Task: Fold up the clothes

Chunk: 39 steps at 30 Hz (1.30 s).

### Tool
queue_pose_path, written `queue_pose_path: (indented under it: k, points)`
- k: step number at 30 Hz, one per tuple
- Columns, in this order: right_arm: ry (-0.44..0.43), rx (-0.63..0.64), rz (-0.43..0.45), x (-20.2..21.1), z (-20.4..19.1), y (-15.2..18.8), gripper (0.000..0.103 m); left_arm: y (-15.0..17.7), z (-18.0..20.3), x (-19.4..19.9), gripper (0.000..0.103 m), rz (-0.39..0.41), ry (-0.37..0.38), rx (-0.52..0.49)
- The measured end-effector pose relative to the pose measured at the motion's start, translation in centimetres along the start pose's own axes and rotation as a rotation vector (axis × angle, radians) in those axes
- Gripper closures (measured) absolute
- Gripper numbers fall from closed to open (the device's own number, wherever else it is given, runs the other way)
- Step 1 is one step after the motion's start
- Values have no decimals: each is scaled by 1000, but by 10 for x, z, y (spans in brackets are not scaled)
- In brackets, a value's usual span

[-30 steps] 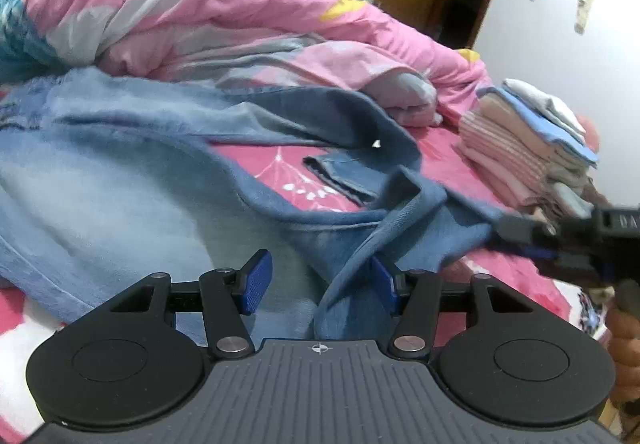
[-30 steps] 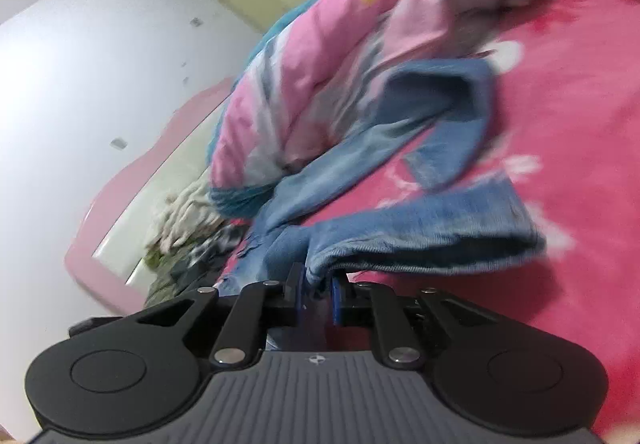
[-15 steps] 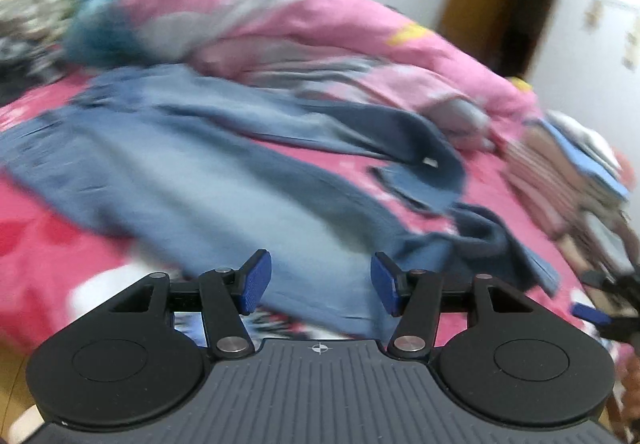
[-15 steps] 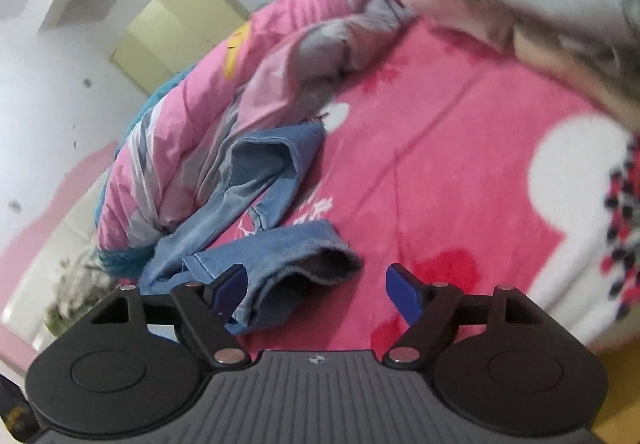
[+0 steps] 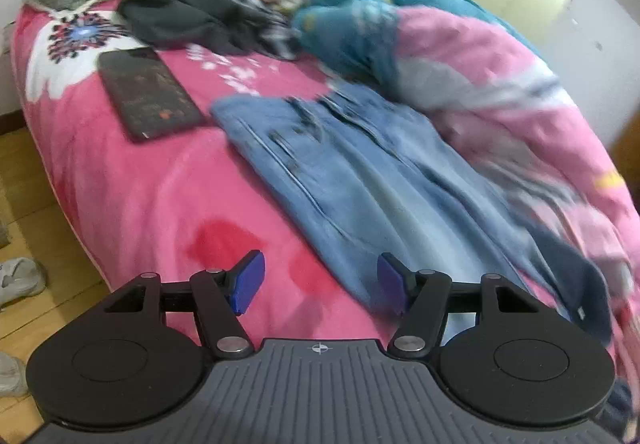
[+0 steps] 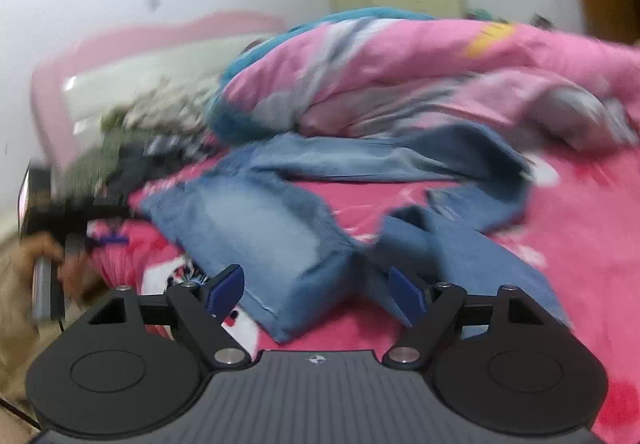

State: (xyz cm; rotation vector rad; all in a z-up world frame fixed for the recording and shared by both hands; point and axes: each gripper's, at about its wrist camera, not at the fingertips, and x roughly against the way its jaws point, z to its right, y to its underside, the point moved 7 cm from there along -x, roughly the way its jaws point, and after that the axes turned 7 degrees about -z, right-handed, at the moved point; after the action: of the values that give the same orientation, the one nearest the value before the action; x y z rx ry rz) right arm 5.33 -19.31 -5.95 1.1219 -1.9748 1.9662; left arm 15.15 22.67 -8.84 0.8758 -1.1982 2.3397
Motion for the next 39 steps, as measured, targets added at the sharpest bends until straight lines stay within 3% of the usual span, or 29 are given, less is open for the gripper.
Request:
queue_pose_path:
  k: [3, 7, 11, 14, 16, 18, 22, 25, 27, 29, 34, 36, 37, 38, 39]
  points:
    - [-43, 122, -8, -27, -31, -8, 20, -18, -9, -20, 43, 0, -32, 27]
    - [-59, 247, -50, -70, -63, -9, 25, -32, -12, -38, 47, 6, -87, -15]
    - [-39, 326, -142, -112, -78, 1, 40, -33, -4, -53, 69, 2, -148, -115]
    - [-41, 256, -228, -136, -67, 12, 71, -31, -3, -57, 91, 35, -159, -139]
    - [-70, 208, -219, -132, -62, 8, 93, -34, -6, -52, 95, 57, -141, -124]
    - [-110, 161, -197, -118, -61, -2, 99, -39, -10, -46, 96, 70, -107, -82]
    - [-236, 35, -202, -100, -57, -15, 101, -48, -23, -42, 98, 58, -27, 28]
    - [-316, -58, -279, -109, -52, -7, 103, -48, -34, -47, 98, 32, 4, 103]
    - [-309, -73, -326, -119, -50, 3, 103, -45, -35, -48, 98, 25, -9, 94]
    - [-282, -69, -354, -127, -47, 13, 103, -42, -32, -51, 96, 15, -44, 53]
    - [-304, -103, -359, -123, -42, 16, 102, -43, -38, -43, 91, 34, -29, 58]
    - [-308, -114, -359, -122, -41, 18, 101, -49, -41, -39, 74, 49, -5, 93]
    - [-310, -120, -359, -122, -41, 18, 101, -52, -44, -42, 47, 47, -22, 114]
    - [-313, -126, -359, -121, -40, 19, 101, -56, -46, -46, 37, 44, -42, 135]
    - [-315, -132, -358, -121, -39, 19, 101, -59, -47, -51, 37, 47, -56, 132]
